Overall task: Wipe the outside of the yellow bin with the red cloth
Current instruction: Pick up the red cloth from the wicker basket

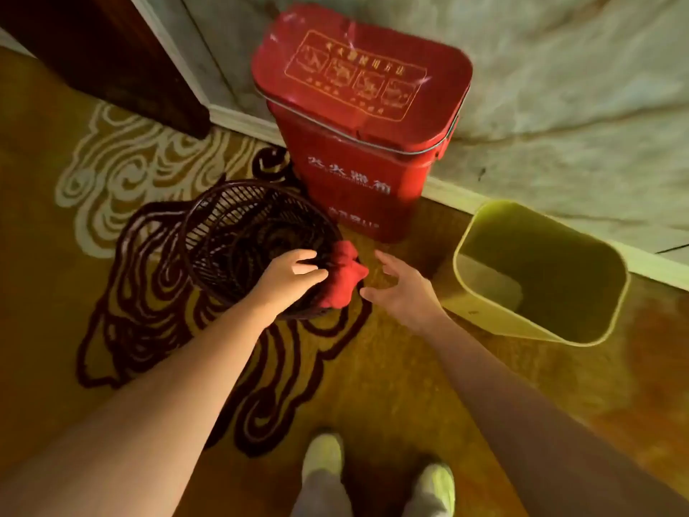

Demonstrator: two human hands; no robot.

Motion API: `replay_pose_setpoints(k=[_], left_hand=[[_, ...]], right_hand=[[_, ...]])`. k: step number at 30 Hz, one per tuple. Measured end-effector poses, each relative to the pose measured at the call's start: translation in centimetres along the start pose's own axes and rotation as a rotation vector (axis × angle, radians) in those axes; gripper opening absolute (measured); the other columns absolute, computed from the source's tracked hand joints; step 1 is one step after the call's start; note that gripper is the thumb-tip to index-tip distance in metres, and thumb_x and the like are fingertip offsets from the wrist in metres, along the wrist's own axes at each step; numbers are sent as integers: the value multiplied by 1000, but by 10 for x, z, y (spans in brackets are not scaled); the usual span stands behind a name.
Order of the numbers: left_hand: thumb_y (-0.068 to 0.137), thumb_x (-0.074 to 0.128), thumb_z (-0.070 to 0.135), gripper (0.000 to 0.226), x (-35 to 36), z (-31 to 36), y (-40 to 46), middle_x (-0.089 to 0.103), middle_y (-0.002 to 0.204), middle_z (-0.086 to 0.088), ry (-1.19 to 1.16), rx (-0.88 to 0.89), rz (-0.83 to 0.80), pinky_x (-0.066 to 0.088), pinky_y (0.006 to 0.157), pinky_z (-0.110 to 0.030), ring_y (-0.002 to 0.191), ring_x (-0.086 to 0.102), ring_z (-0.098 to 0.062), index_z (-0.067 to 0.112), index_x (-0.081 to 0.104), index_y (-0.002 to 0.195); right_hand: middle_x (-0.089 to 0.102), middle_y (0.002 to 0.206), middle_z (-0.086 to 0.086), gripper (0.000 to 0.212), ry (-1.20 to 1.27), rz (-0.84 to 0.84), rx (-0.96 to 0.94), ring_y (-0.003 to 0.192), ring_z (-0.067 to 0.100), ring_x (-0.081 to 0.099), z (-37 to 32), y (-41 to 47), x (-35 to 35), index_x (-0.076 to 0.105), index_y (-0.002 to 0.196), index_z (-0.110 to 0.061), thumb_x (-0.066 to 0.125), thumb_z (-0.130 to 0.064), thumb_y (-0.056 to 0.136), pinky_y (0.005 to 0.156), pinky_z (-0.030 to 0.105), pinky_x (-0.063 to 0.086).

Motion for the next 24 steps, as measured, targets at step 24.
replay_pose_setpoints(k=[24], left_hand=[[64, 78, 16, 60, 53, -136, 164, 59, 106, 19, 54, 361, -60, 49, 71, -7, 84, 60, 15, 27, 55, 119]], right_hand=[[66, 111, -11, 54, 383, 288, -314, 95, -2, 62, 120, 133, 125, 59, 122, -32, 76, -15, 74, 89, 22, 52]])
Point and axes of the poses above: each hand's wrist, its own y-axis towards the middle knuckle, its own x-axis out of the palm, z = x × y, the point moved 6 cm from there along y, towards the middle knuckle
